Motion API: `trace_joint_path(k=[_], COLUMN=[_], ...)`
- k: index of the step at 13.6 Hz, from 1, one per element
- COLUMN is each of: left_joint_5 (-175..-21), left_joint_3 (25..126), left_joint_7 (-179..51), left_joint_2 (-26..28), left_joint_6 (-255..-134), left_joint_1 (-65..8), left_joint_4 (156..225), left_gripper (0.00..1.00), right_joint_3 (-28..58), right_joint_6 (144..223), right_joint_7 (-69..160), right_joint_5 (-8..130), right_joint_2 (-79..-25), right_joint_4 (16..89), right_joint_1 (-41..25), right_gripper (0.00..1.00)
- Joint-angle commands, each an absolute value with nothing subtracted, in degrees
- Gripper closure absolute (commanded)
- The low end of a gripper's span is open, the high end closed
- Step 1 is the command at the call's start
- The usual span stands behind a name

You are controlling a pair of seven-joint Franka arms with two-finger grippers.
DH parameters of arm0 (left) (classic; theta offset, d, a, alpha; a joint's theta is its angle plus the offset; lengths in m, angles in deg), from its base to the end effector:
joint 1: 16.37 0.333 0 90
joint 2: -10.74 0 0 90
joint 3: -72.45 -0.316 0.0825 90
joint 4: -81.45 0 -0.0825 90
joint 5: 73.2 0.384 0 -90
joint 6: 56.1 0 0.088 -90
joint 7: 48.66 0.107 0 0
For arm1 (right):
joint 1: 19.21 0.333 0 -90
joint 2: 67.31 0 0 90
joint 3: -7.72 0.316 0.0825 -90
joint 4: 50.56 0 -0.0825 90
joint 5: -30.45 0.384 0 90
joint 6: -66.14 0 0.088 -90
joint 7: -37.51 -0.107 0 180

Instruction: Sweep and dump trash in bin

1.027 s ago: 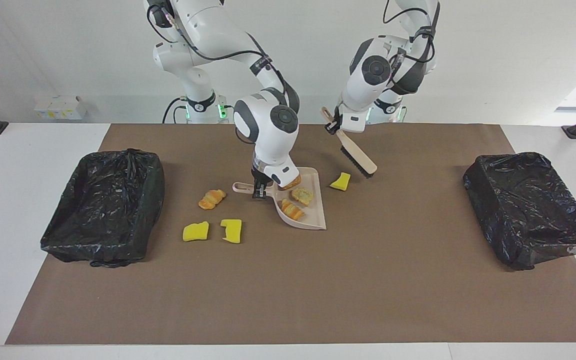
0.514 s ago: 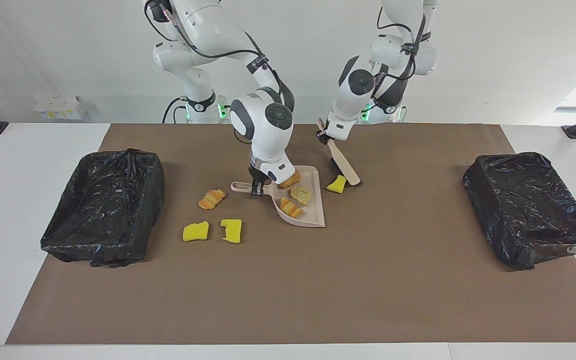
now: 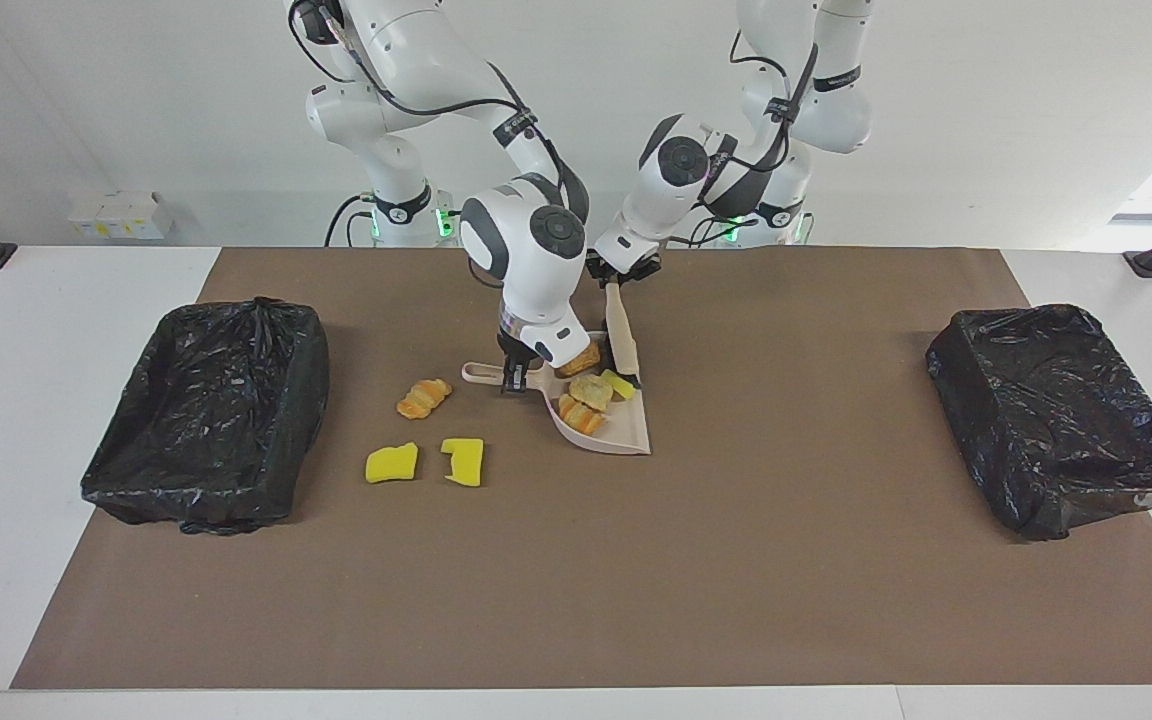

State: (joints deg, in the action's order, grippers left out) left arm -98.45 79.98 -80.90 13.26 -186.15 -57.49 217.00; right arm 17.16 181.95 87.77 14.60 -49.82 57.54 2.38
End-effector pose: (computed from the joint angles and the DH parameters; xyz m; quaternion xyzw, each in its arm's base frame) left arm 0.3153 -0.3746 0.3407 0.9867 0.0043 -0.1234 0.1060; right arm 0.5278 0.2936 0.3362 0.7065 0.6967 -0.0957 0.0791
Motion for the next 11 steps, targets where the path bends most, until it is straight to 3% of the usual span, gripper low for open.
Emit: trace_joint_path(k=[1, 5, 11], left_joint_5=[-99.83, -97.47, -85.68], left_joint_3=[79.04, 78.61, 78.43], left_joint_7=[-78.54, -79.51, -88.30], left_joint_2=[12.49, 13.63, 16.10], left_joint_6=[-183.91, -172.49, -161.05], left_joint_1=[-56.99, -56.19, -54.52], left_joint_4=[214.44, 210.21, 205.46], left_gripper=[1.00, 1.00, 1.00], right_joint_3=[17.65, 17.65, 17.65], right_joint_6=[182.68, 181.63, 177.67], right_joint_7=[85.94, 83.22, 83.55], right_joint_5=[14.11, 14.19, 18.68], right_joint_2=[-51.22, -51.31, -56.76], right_joint_4=[59.57, 59.31, 58.96], right_joint_1=[1.80, 1.71, -3.29], right_gripper=[1.00, 1.00, 1.00])
